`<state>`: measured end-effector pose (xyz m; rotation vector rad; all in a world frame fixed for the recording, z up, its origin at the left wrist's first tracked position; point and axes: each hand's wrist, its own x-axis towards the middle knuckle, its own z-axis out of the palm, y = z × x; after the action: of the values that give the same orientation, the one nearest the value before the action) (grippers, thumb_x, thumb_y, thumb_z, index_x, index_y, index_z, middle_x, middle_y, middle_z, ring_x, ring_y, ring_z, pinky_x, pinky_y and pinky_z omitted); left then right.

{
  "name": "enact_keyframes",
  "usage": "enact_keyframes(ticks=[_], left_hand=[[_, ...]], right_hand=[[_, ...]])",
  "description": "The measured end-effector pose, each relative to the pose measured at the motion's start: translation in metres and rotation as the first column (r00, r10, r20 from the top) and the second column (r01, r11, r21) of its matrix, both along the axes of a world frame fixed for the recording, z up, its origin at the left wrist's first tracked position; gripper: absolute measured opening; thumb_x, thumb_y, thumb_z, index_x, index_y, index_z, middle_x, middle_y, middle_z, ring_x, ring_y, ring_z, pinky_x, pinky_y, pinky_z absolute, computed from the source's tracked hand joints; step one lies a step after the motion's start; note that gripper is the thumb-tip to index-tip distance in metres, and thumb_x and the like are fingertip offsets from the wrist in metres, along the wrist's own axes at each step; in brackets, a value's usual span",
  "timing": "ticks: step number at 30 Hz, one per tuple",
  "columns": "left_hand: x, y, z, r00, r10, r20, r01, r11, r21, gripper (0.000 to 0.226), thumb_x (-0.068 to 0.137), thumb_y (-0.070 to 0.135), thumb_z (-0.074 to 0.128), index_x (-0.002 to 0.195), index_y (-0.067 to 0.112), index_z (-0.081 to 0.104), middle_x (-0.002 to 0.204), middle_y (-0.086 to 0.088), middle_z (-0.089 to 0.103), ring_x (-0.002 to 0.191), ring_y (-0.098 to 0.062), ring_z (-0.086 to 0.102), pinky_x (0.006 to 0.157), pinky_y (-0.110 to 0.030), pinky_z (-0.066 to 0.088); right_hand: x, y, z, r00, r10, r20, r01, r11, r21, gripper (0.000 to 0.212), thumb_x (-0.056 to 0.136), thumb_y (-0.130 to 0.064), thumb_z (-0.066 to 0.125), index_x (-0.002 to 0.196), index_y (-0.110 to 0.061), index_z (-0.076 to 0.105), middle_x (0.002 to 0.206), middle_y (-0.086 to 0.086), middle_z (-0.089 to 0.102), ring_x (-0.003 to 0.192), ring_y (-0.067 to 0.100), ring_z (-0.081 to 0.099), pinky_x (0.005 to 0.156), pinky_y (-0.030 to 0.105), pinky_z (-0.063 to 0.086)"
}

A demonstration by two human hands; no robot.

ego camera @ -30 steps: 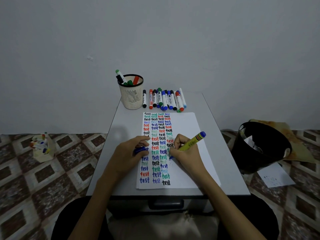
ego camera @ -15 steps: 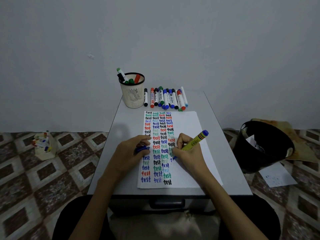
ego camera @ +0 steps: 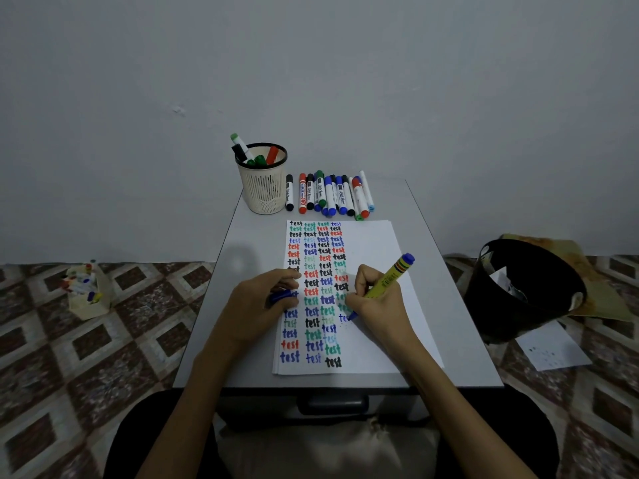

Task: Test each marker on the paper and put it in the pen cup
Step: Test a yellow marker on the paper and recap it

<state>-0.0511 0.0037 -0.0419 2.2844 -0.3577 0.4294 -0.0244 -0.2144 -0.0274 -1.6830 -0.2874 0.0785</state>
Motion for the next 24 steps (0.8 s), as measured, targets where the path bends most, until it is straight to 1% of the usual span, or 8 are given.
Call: enact_keyframes(ticks=[4,9,11,13,16,18,22,24], left_hand=[[0.0001,0.0004,-0.0008,1.000,0.006,0.002,-0.006,1.000,0.012,0.039,0.080,0.030,0.064,0.116,0.019,0.060,0.100,0.012,0.064,0.092,0.000,0.062,0.081,-0.004,0.045],[0.0005,0.0007,-0.0015,1.000,0.014,-0.004,-0.014,1.000,0.017,0.036,0.082,0.022,0.070,0.116,0.020,0.059,0.102,0.010,0.065,0.091,0.000,0.062,0.079,-0.003,0.045],[0.0009,0.0002,-0.0012,1.000,0.015,-0.002,-0.015,1.000,0.022,0.036,0.082,0.020,0.070,0.116,0.019,0.060,0.101,0.011,0.065,0.091,0.000,0.062,0.079,-0.003,0.045],[0.0010,0.0001,-0.0013,1.000,0.017,-0.002,-0.017,1.000,0.021,0.036,0.082,0.019,0.070,0.116,0.020,0.060,0.102,0.011,0.065,0.091,0.000,0.062,0.079,-0.003,0.045],[0.0009,0.0003,-0.0015,1.000,0.016,0.002,-0.016,1.000,0.022,0.035,0.081,0.024,0.070,0.115,0.021,0.060,0.102,0.013,0.064,0.092,0.001,0.062,0.081,-0.005,0.045],[0.0005,0.0004,-0.0017,1.000,0.014,0.000,-0.014,1.000,0.019,0.035,0.081,0.028,0.068,0.115,0.023,0.060,0.101,0.016,0.063,0.092,0.002,0.061,0.081,-0.005,0.045],[0.0008,0.0010,-0.0028,1.000,0.020,-0.009,-0.020,1.000,0.013,0.036,0.081,0.022,0.070,0.116,0.024,0.059,0.100,0.017,0.062,0.092,0.001,0.062,0.083,-0.008,0.047],[0.0006,0.0009,-0.0032,1.000,0.017,-0.009,-0.017,1.000,0.013,0.036,0.081,0.023,0.070,0.116,0.024,0.059,0.102,0.015,0.063,0.093,0.000,0.062,0.084,-0.013,0.050]], right_hand=[[0.0010,-0.0012,0.0003,1.000,-0.003,-0.008,0.003,1.000,0.019,0.038,0.075,0.024,0.054,0.061,-0.006,0.036,0.048,-0.011,0.049,0.058,-0.004,0.058,0.050,0.015,0.045],[0.0001,0.0014,0.0022,0.999,-0.044,0.009,0.044,0.998,0.034,0.036,0.076,0.022,0.054,0.062,-0.004,0.035,0.051,-0.001,0.046,0.057,0.004,0.054,0.049,0.017,0.044],[0.0002,0.0014,0.0012,0.998,-0.055,0.016,0.054,0.998,0.036,0.034,0.076,0.023,0.052,0.062,-0.002,0.033,0.056,0.009,0.043,0.060,0.012,0.051,0.051,0.019,0.043],[0.0020,0.0000,-0.0005,0.996,-0.082,0.021,0.081,0.995,0.052,0.030,0.075,0.021,0.054,0.063,0.003,0.032,0.060,0.019,0.039,0.062,0.023,0.044,0.053,0.027,0.041],[0.0013,0.0004,-0.0022,0.998,-0.062,0.016,0.061,0.996,0.063,0.031,0.074,0.019,0.055,0.063,0.000,0.032,0.065,0.029,0.038,0.065,0.027,0.044,0.059,0.035,0.039],[0.0002,0.0009,-0.0015,0.998,-0.055,0.016,0.055,0.997,0.047,0.036,0.074,0.019,0.054,0.061,-0.007,0.034,0.063,0.026,0.038,0.064,0.025,0.044,0.058,0.033,0.040],[0.0009,-0.0003,0.0023,1.000,0.009,-0.008,-0.009,1.000,0.025,0.041,0.072,0.025,0.050,0.058,-0.009,0.032,0.049,-0.004,0.037,0.050,0.006,0.041,0.049,0.018,0.038],[0.0003,-0.0015,0.0036,1.000,0.011,-0.017,-0.010,0.999,0.048,0.041,0.074,0.026,0.050,0.059,-0.009,0.034,0.048,-0.007,0.040,0.048,0.003,0.044,0.048,0.017,0.040]])
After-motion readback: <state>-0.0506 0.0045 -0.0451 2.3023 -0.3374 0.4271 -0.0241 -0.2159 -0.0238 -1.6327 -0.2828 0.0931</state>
